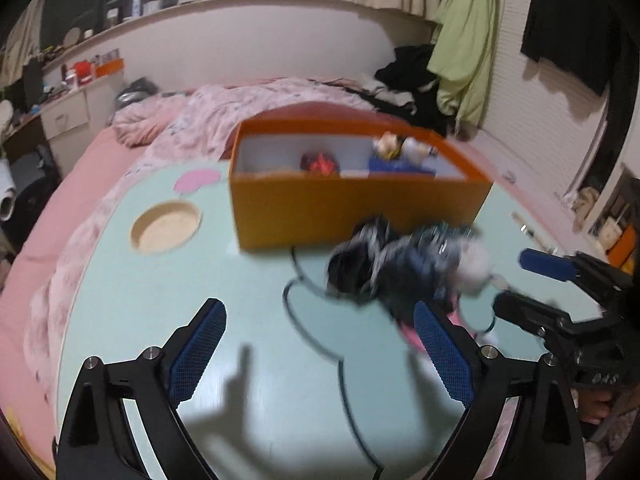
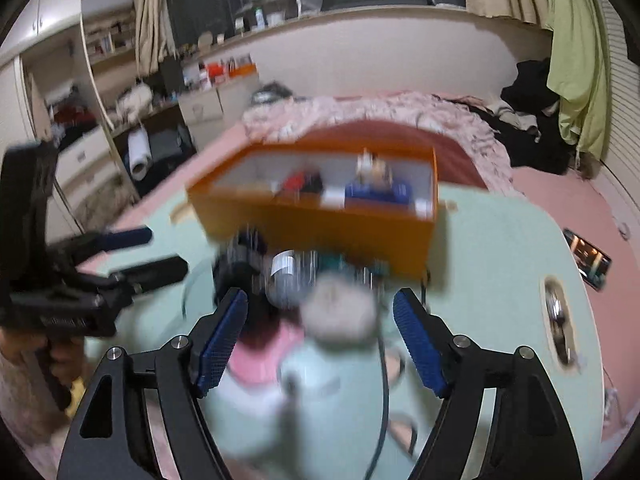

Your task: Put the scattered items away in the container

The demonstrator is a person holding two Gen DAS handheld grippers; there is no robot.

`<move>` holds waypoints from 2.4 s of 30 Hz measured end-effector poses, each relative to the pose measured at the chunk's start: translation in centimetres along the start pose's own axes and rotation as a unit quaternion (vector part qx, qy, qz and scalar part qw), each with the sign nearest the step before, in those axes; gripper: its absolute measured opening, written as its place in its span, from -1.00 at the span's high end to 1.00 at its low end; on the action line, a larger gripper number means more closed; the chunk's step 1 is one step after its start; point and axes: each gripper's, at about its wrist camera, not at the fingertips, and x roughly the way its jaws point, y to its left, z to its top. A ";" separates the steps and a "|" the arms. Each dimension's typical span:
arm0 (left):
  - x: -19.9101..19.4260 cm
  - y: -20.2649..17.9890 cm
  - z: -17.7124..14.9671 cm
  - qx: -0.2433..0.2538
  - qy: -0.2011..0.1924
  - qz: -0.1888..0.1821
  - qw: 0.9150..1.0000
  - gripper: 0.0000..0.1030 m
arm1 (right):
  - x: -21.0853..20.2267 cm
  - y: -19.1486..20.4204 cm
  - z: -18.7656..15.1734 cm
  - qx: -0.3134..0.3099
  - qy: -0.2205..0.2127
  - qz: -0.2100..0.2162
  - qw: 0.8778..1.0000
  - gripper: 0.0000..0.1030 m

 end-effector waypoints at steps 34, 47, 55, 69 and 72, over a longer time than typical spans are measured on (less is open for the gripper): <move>1.5 -0.7 -2.4 0.032 0.034 0.028 0.999 -1.00 | 2.5 0.2 -3.6 -0.013 0.044 -0.048 0.998 -0.99; 1.4 -0.6 -2.6 0.034 0.029 0.025 0.999 -1.00 | 2.3 0.2 -3.6 -0.014 0.044 -0.047 0.998 -0.99; 1.4 -0.6 -2.6 0.034 0.029 0.024 0.999 -1.00 | 2.3 0.3 -3.6 -0.014 0.044 -0.047 0.998 -0.99; 1.3 -0.6 -2.6 0.034 0.029 0.024 0.999 -1.00 | 2.2 0.5 -3.4 -0.014 0.045 -0.047 0.998 -0.99; 1.3 -0.6 -2.6 0.034 0.029 0.024 0.999 -1.00 | 2.2 0.5 -3.4 -0.014 0.045 -0.047 0.998 -0.99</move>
